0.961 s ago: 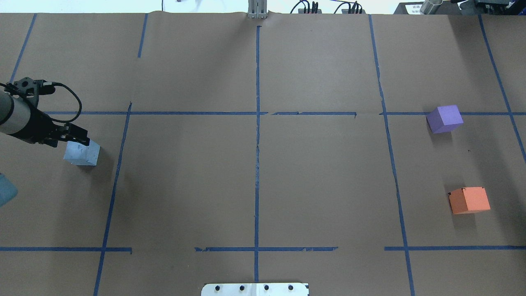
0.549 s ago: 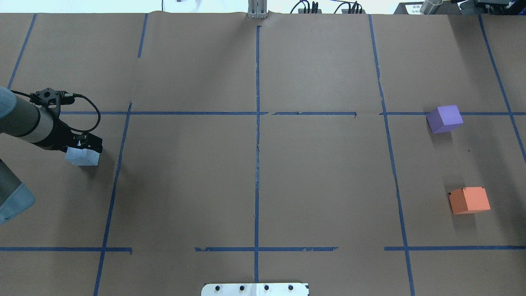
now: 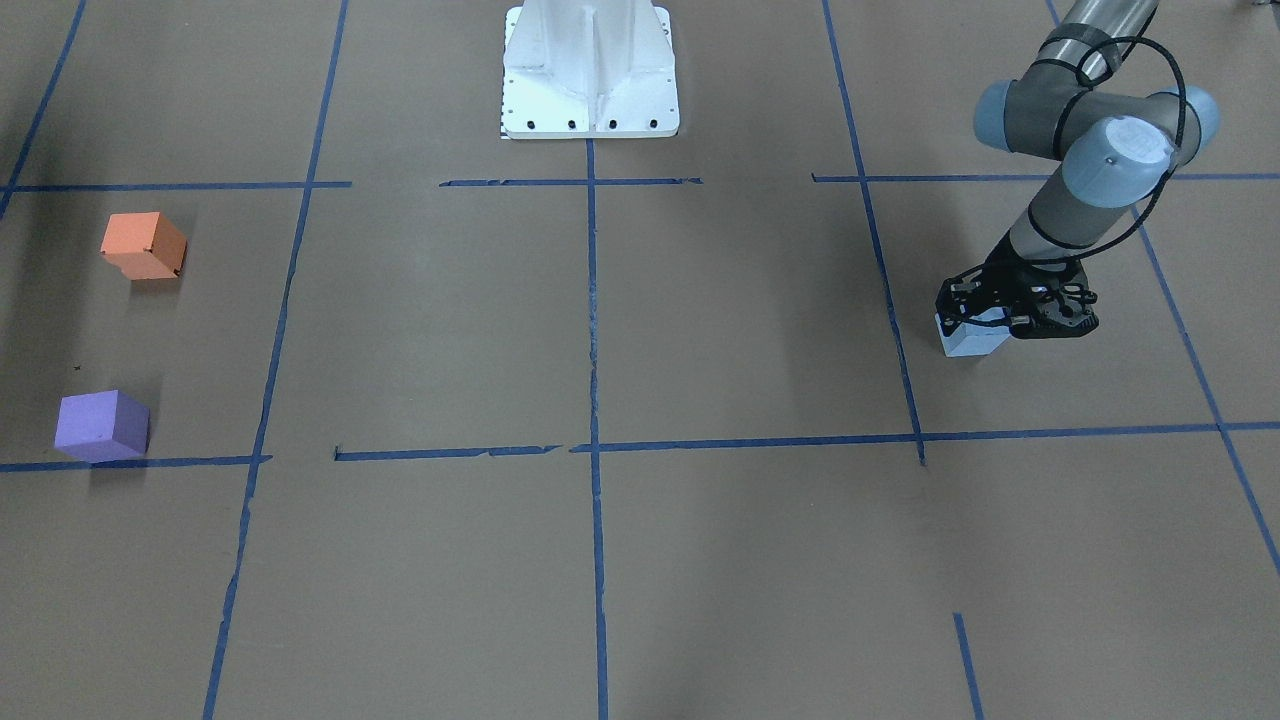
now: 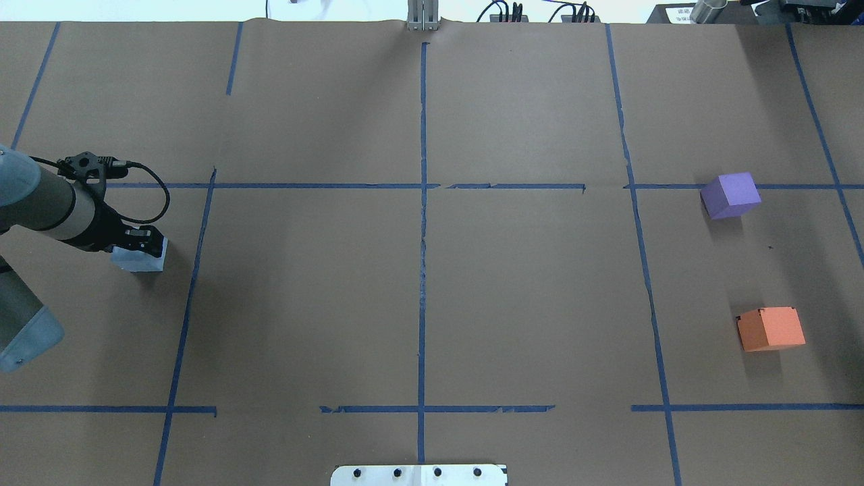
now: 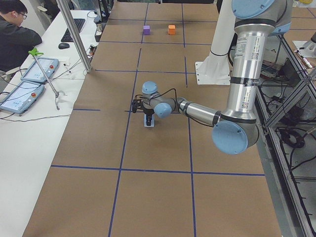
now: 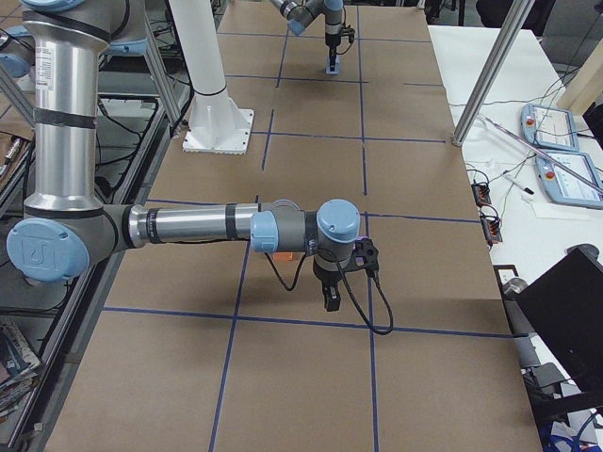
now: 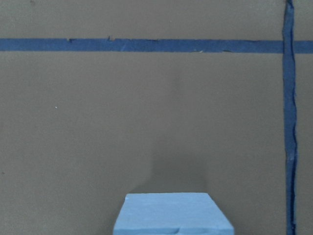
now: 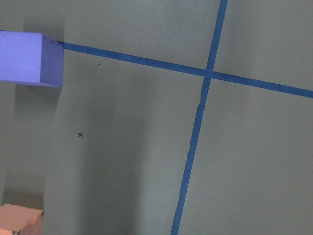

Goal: Place blue block between orange and purple blocks
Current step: 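Carry the light blue cube with the left gripper to the table center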

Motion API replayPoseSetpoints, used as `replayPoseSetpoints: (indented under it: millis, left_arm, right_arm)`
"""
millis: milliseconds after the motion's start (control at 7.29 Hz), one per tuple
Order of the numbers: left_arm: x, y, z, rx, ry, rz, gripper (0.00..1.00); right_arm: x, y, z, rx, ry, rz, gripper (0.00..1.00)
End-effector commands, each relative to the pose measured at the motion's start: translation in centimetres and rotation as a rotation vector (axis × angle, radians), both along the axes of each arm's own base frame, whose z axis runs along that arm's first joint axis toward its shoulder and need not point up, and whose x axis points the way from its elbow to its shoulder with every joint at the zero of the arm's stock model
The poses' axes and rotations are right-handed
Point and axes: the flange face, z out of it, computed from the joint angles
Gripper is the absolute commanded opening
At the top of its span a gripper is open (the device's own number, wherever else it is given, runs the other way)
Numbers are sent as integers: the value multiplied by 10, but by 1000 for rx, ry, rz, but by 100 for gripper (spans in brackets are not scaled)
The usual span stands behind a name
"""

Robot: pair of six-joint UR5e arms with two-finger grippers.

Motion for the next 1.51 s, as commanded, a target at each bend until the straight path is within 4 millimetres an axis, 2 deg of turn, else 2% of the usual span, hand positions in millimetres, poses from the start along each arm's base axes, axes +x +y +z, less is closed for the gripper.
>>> replayPoseSetpoints:
  millis: [0, 137, 275, 412, 549, 686, 824, 961, 1098, 1235, 1373]
  left_arm:
    - [14, -17, -51, 62, 59, -7, 14]
    - [32, -35, -98, 104, 98, -8, 17]
    - [59, -61, -163, 86, 82, -4, 18]
    - [101, -58, -222, 48, 48, 44, 22]
    - [146, -37, -266, 3, 59, 34, 23]
    - [197, -20, -306, -9, 63, -24, 23]
    - [255, -18, -340, -24, 45, -51, 23]
    - [297, -19, -359, -52, 21, -71, 23]
    - [312, -12, -360, -55, 9, -56, 32]
    - [322, 0, -356, -52, 0, -43, 82]
    - [332, 10, -353, -15, -22, -65, 100]
  right_arm:
    - [0, 0, -1, 2, 0, 0, 100]
    - [0, 0, -1, 2, 0, 0, 100]
    - [0, 0, 0, 0, 0, 1, 100]
    - [0, 0, 0, 0, 0, 1, 100]
    - [0, 0, 0, 0, 0, 1, 100]
    - [0, 0, 0, 0, 0, 1, 100]
    - [0, 0, 0, -2, 0, 1, 100]
    - [0, 0, 0, -1, 0, 0, 100]
    - [0, 0, 0, -2, 0, 1, 100]
    - [0, 0, 0, -2, 0, 1, 100]
    - [0, 0, -1, 1, 0, 1, 100]
